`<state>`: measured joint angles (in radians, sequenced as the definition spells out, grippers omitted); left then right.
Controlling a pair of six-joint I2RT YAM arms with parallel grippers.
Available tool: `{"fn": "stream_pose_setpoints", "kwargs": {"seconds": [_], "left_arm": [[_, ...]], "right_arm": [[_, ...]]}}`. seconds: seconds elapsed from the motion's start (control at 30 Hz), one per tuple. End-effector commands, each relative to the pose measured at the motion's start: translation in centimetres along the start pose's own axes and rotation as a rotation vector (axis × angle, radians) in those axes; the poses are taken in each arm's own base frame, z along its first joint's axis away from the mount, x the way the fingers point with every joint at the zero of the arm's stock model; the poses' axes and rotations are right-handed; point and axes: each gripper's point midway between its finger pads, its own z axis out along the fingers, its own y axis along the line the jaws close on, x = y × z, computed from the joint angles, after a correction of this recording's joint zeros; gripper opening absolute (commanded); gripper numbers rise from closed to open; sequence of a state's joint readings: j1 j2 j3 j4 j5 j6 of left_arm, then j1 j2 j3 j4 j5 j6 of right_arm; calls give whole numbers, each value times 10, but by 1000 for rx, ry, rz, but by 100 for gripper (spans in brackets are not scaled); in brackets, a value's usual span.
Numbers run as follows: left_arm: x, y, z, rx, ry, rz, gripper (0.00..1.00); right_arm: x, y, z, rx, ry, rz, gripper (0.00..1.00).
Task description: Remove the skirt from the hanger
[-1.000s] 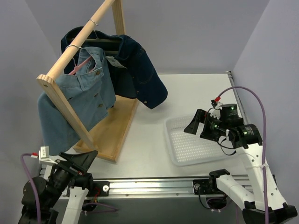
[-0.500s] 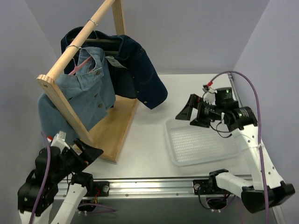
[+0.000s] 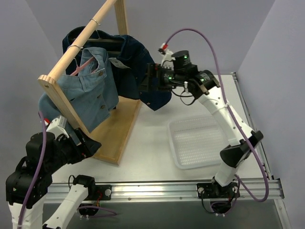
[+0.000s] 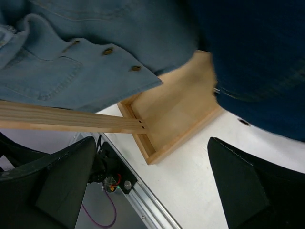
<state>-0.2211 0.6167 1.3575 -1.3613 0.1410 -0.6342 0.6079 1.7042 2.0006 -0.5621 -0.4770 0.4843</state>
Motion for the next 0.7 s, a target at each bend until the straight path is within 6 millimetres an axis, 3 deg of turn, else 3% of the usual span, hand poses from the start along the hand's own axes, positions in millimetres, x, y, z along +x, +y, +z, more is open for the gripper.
{"fn": "stream_pose_setpoints", "kwargs": {"seconds": [0.0, 0.07, 0.17, 0.33, 0.43, 0.47, 0.5, 0.53, 0.67], "left_arm": [[6, 7, -12, -28, 18, 41, 91], [13, 14, -21, -70, 50, 34, 91], [16, 16, -38, -79, 30, 11, 90], [15, -7, -66, 52, -21, -8, 87], [-1, -14, -80, 65, -81, 14, 83], [-7, -16, -83, 70, -100, 28, 82], [-14, -21, -87, 85, -125, 52, 82], [-20, -23, -88, 97, -148, 95, 82], [-25, -25, -94, 101, -165, 134, 82]], "right_arm": [[-9, 55, -1, -107, -45, -118, 100], [-13, 66, 4, -155, -83, -130, 100], [-27, 53, 13, -98, -181, -98, 98], [-36, 52, 19, -93, -210, -71, 97], [-47, 48, 17, -45, -237, -83, 97], [-60, 52, 6, -31, -278, -110, 98], [-65, 48, 3, 4, -298, -136, 98], [-74, 31, -1, 96, -329, -187, 100], [-115, 0, -24, 177, -456, -231, 100]]}}
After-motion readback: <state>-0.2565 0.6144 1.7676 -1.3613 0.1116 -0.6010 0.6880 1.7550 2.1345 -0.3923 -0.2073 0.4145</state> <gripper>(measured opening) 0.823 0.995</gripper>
